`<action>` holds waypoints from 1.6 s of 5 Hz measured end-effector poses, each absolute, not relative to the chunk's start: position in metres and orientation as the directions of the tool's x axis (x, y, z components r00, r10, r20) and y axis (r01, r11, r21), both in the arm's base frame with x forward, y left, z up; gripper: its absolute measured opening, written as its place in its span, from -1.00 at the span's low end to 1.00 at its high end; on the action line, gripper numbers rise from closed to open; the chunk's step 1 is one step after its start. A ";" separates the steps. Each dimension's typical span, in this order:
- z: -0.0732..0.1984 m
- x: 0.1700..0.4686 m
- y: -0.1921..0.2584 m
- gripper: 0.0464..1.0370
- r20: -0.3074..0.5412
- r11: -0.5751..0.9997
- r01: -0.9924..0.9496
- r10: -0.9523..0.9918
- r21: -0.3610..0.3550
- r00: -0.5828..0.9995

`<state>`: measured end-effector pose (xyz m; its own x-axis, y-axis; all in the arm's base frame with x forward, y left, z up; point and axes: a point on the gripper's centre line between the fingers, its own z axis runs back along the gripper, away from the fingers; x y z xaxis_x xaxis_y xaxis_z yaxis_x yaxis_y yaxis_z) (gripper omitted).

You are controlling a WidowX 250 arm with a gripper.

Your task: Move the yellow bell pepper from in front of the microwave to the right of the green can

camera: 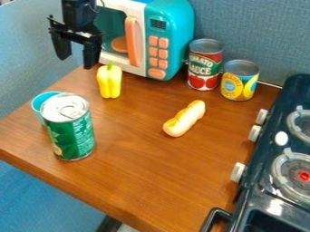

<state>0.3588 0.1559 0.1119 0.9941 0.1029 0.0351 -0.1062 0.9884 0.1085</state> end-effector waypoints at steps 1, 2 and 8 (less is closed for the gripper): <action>0.110 0.372 0.159 0.92 0.036 0.988 -0.128 0.125 0.092 0.991; 0.108 0.383 0.161 0.92 0.038 0.987 -0.125 0.122 0.100 0.992; 0.097 0.402 0.137 0.92 0.031 0.991 -0.061 0.058 0.116 0.998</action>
